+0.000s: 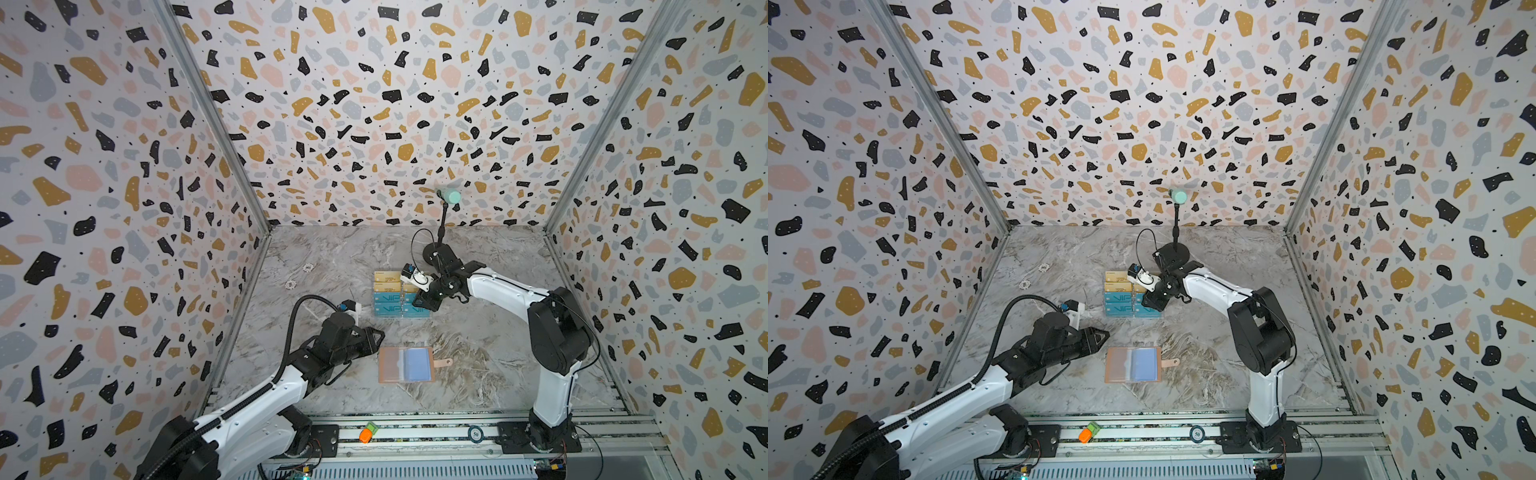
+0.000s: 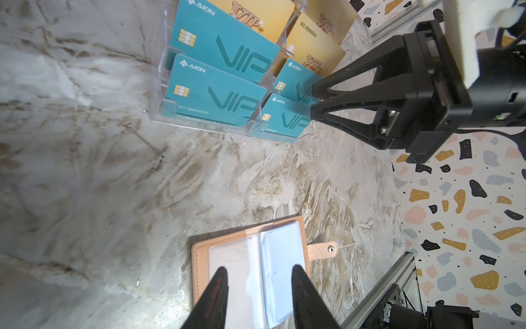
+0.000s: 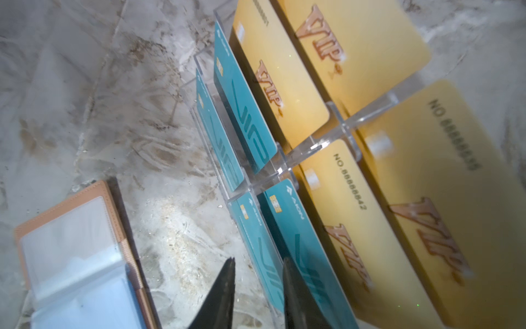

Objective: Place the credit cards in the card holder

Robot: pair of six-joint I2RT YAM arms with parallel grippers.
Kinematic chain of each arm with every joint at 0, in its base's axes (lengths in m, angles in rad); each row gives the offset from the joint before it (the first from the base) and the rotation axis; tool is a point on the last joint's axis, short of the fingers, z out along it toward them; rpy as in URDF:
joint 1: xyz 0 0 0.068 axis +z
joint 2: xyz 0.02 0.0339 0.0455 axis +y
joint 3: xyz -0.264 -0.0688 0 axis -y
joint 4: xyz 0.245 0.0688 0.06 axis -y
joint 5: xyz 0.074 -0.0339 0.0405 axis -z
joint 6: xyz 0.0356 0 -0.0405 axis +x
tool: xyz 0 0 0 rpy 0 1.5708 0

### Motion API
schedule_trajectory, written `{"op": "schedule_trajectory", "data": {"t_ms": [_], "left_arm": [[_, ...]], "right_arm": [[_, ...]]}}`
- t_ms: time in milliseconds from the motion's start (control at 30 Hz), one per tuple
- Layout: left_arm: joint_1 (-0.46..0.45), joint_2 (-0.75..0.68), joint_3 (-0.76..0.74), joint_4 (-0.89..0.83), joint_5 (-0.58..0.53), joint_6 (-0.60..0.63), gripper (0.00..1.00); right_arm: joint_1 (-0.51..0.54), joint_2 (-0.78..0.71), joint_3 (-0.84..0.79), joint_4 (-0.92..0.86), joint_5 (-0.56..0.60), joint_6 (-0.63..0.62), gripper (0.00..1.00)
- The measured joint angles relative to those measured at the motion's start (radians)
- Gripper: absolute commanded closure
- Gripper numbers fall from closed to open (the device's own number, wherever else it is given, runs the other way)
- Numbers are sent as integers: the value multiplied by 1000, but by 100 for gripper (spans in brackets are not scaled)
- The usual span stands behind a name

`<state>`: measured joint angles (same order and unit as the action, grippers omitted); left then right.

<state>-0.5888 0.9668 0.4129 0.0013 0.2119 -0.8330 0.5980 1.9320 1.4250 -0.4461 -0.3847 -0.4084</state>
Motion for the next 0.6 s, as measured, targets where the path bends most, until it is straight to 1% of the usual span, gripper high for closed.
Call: {"op": "schedule_trajectory", "data": {"t_ms": [267, 600], "left_arm": [[5, -23, -14, 0, 11, 0, 60], [6, -27, -15, 0, 15, -1, 59]], "right_arm": [[4, 32, 5, -10, 25, -28, 63], [23, 39, 28, -14, 56, -47, 61]]}}
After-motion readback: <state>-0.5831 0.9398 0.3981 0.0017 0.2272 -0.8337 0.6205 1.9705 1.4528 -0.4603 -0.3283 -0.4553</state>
